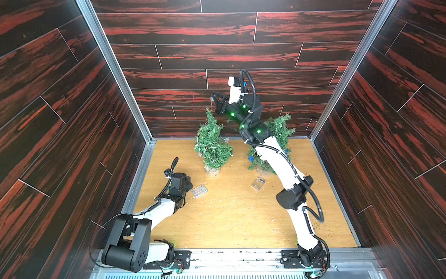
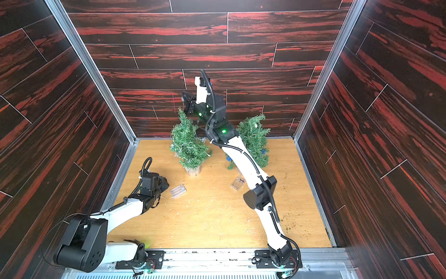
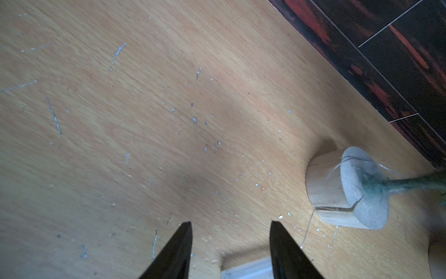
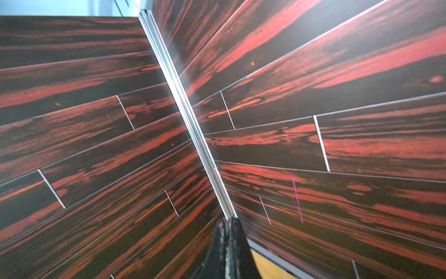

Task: Remove string lights from the small christmas tree
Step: Remove the light string from the Christmas tree.

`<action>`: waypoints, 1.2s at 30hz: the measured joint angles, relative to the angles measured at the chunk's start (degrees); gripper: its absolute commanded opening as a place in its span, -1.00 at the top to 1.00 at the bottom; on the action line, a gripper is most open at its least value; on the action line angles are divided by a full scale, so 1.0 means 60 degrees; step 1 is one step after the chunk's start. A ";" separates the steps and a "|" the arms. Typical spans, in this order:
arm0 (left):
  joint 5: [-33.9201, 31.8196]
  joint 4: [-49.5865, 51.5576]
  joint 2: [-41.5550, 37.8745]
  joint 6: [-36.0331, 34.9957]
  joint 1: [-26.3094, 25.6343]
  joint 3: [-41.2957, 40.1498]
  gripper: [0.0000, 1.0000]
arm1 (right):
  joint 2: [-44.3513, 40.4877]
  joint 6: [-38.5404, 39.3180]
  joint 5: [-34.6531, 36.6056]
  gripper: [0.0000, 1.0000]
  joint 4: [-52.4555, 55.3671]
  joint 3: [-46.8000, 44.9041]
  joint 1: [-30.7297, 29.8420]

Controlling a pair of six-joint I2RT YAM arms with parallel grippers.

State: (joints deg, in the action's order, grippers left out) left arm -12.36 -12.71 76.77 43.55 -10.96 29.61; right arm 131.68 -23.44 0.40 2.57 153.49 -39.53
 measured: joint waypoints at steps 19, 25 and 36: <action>0.0025 -0.0036 0.0015 0.0000 -0.0007 0.0044 -0.09 | 0.0229 0.0233 0.1800 0.91 -0.0510 -0.0976 0.0189; 0.0058 -0.0058 0.0160 -0.0004 -0.0007 0.0124 -0.09 | 0.0437 0.0251 0.0863 0.91 -0.0798 -0.0240 0.0208; 0.0066 -0.0069 0.0197 0.0000 -0.0007 0.0124 -0.09 | 0.0437 0.0386 -0.0608 0.91 -0.1060 -0.0175 -0.0412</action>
State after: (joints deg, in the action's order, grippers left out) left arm -11.97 -13.13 77.95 43.55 -11.00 30.35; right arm 134.30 -21.12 -3.25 -3.79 152.44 -42.00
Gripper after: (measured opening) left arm 0.548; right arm 0.059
